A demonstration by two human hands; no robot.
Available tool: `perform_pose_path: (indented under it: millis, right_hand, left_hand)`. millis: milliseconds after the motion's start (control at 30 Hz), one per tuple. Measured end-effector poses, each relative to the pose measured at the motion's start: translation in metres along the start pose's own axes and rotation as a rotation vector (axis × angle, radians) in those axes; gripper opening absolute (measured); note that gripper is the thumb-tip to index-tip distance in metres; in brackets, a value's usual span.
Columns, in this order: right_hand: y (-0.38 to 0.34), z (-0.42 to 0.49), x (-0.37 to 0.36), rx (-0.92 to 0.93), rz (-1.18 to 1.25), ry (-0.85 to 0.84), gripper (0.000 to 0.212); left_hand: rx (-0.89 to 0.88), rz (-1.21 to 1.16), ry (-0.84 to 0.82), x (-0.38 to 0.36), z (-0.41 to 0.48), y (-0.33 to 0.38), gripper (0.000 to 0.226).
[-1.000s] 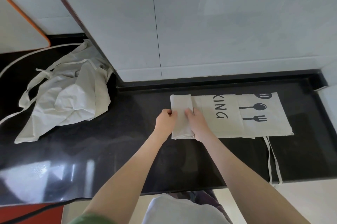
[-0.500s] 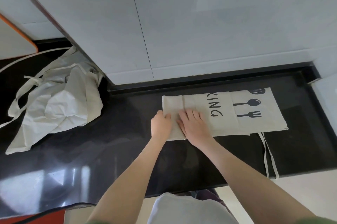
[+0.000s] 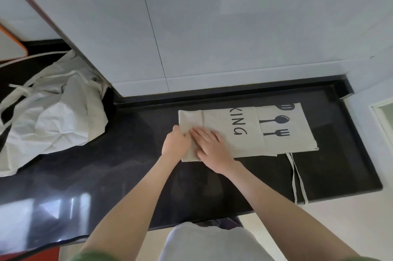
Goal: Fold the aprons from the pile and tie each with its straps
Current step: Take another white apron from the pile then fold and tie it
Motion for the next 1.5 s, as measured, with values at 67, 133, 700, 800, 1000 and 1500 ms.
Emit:
perform_pose_path:
  millis: [67,133,700,800,1000,1500]
  right_hand:
    - [0.001,0.005,0.012,-0.203,0.321,0.011,0.046]
    - [0.003,0.007,0.021,-0.414,0.534,0.074,0.036]
    - [0.045,-0.004,0.032,-0.636,0.247,0.038,0.038]
    - [0.051,-0.004,0.031,-0.605,0.112,0.015,0.041]
    - [0.053,-0.019,0.017,-0.382,-0.254,0.275,0.054]
    - [0.064,-0.030,0.002,-0.366,-0.120,0.104,0.060]
  left_hand:
    - [-0.064,-0.011,-0.013,0.000,-0.003,0.004,0.015]
    - [-0.147,-0.203,-0.036,0.000,-0.008,0.011,0.015]
    - [-0.701,0.362,0.023,-0.019,-0.019,0.048,0.055]
    - [-0.863,0.600,-0.076,-0.025,-0.009,0.050,0.063]
    - [-0.793,0.893,-0.283,-0.048,0.010,0.041,0.068]
    - [0.078,-0.173,-0.056,-0.042,0.000,0.041,0.025]
Point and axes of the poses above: each hand's wrist, its own z-axis towards the middle knuckle, its own x-axis out of the back of the hand, y = z × x, the point moved 5 cm from there along z, towards the middle knuckle, and after that the axes turned 10 degrees about -x, right-handed, at the moved point
